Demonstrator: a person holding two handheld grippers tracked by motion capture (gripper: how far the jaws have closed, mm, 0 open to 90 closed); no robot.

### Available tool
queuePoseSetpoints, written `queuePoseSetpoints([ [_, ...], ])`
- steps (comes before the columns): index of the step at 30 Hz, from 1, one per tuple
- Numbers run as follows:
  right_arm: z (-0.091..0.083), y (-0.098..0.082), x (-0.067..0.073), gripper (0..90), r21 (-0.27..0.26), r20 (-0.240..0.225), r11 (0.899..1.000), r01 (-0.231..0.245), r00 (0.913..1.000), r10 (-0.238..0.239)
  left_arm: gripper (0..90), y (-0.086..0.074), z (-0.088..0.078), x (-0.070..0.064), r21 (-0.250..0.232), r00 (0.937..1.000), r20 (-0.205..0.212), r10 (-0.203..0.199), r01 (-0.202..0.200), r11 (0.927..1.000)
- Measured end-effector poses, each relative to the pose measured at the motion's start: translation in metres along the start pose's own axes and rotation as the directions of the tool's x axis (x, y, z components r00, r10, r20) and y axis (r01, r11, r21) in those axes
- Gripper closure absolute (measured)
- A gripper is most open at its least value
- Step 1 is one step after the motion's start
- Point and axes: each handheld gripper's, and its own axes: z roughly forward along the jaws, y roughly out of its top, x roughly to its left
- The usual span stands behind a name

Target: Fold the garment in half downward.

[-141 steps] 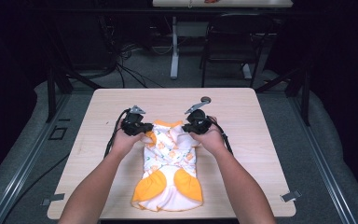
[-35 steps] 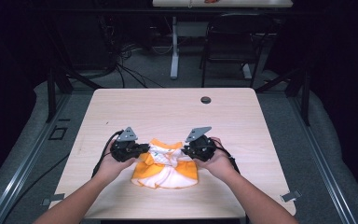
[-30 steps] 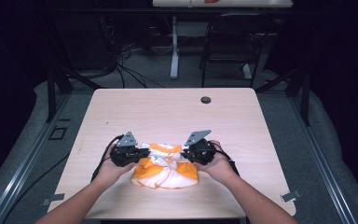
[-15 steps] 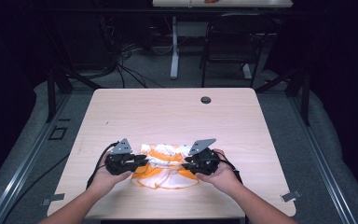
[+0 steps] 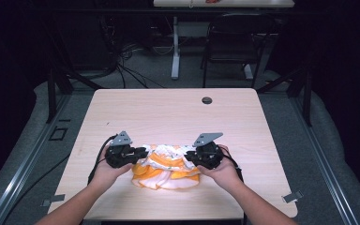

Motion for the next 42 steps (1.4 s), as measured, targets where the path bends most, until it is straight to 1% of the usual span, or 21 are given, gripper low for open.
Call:
queuePoseSetpoints([
  [3, 0.011, -0.003, -0.001, 81.4, 0.031, 0.008, 0.999, -0.01, 0.9999, 0.01, 83.3, -0.002, 0.004, -0.001, 0.011, 1.0, 0.009, -0.003, 0.003, 0.9999],
  [6, 0.018, -0.006, 0.0, 81.9, 0.036, -0.002, 0.999, -0.016, 0.9999, 0.016, 86.0, -0.003, 0.006, -0.003, 0.023, 0.9998, 0.022, 0.002, -0.002, 0.9997],
  [9, 0.021, -0.007, 0.004, 82.6, 0.035, -0.013, 0.999, -0.017, 0.9998, 0.017, 87.0, -0.005, 0.006, -0.007, 0.027, 0.9991, 0.04, 0.008, -0.009, 0.9996],
  [14, 0.018, -0.011, 0.015, 82.7, 0.034, -0.045, 0.999, 0.005, 0.999, -0.004, 87.6, -0.013, 0.005, -0.014, 0.046, 0.998, 0.059, 0.021, -0.024, 0.9986],
  [17, 0.018, -0.015, 0.021, 82.5, 0.041, -0.06, 0.999, 0.029, 0.9979, -0.027, 87.7, -0.018, 0.006, -0.018, 0.062, 0.997, 0.066, 0.04, -0.044, 0.9971],
  [19, 0.018, -0.018, 0.024, 82.2, 0.053, -0.07, 0.997, 0.057, 0.9961, -0.053, 87.6, -0.022, 0.007, -0.02, 0.068, 0.9961, 0.074, 0.048, -0.053, 0.9963],
  [20, 0.019, -0.02, 0.026, 82.1, 0.048, -0.072, 0.997, 0.058, 0.9959, -0.055, 87.7, -0.022, 0.007, -0.02, 0.068, 0.9961, 0.074, 0.048, -0.053, 0.9963],
  [21, 0.019, -0.022, 0.027, 82.2, 0.054, -0.073, 0.996, 0.067, 0.9954, -0.063, 87.7, -0.027, 0.007, -0.021, 0.073, 0.9951, 0.084, 0.051, -0.057, 0.9957],
  [23, 0.021, -0.026, 0.03, 82.3, 0.051, -0.081, 0.997, 0.06, 0.9951, -0.056, 87.7, -0.03, 0.007, -0.023, 0.067, 0.9947, 0.093, 0.044, -0.051, 0.9965],
  [26, 0.023, -0.031, 0.034, 82.4, 0.054, -0.088, 0.996, 0.067, 0.9942, -0.062, 87.3, -0.034, 0.005, -0.026, 0.062, 0.9941, 0.094, 0.053, -0.059, 0.9963],
  [28, 0.023, -0.034, 0.036, 82.4, 0.054, -0.104, 0.996, 0.068, 0.9926, -0.062, 87.0, -0.036, 0.004, -0.028, 0.065, 0.9929, 0.099, 0.066, -0.072, 0.9952],
  [29, 0.023, -0.036, 0.037, 82.4, 0.062, -0.104, 0.995, 0.073, 0.9923, -0.067, 86.8, -0.037, 0.004, -0.029, 0.063, 0.9928, 0.099, 0.067, -0.074, 0.9953],
  [30, 0.023, -0.037, 0.038, 82.4, 0.06, -0.109, 0.996, 0.067, 0.9922, -0.06, 86.7, -0.038, 0.004, -0.029, 0.068, 0.9928, 0.102, 0.063, -0.07, 0.9953],
  [31, 0.023, -0.038, 0.038, 82.5, 0.069, -0.107, 0.994, 0.079, 0.9917, -0.071, 86.5, -0.04, 0.005, -0.03, 0.073, 0.9928, 0.101, 0.064, -0.072, 0.9948],
  [32, 0.024, -0.04, 0.039, 82.5, 0.057, -0.117, 0.997, 0.06, 0.9918, -0.053, 86.2, -0.041, 0.006, -0.029, 0.074, 0.9926, 0.102, 0.066, -0.074, 0.9945],
  [33, 0.024, -0.041, 0.039, 82.5, 0.066, -0.123, 0.995, 0.069, 0.9905, -0.061, 86.0, -0.043, 0.007, -0.029, 0.077, 0.9929, 0.102, 0.062, -0.07, 0.9946],
  [35, 0.024, -0.044, 0.039, 82.7, 0.067, -0.121, 0.996, 0.066, 0.991, -0.058, 85.4, -0.047, 0.009, -0.029, 0.078, 0.9929, 0.107, 0.052, -0.06, 0.9951],
  [36, 0.025, -0.046, 0.039, 82.7, 0.06, -0.125, 0.997, 0.052, 0.9911, -0.044, 85.0, -0.049, 0.009, -0.03, 0.079, 0.9921, 0.11, 0.06, -0.069, 0.9945],
  [39, 0.027, -0.049, 0.039, 82.9, 0.068, -0.127, 0.996, 0.056, 0.9908, -0.047, 84.8, -0.054, 0.01, -0.031, 0.084, 0.9923, 0.106, 0.064, -0.074, 0.9938],
  [40, 0.028, -0.05, 0.04, 83.0, 0.061, -0.13, 0.997, 0.049, 0.9907, -0.04, 84.8, -0.056, 0.01, -0.032, 0.087, 0.9923, 0.105, 0.064, -0.074, 0.9935],
  [42, 0.028, -0.052, 0.04, 83.1, 0.069, -0.126, 0.996, 0.056, 0.9909, -0.047, 85.0, -0.058, 0.012, -0.032, 0.088, 0.9927, 0.101, 0.065, -0.074, 0.9933],
])
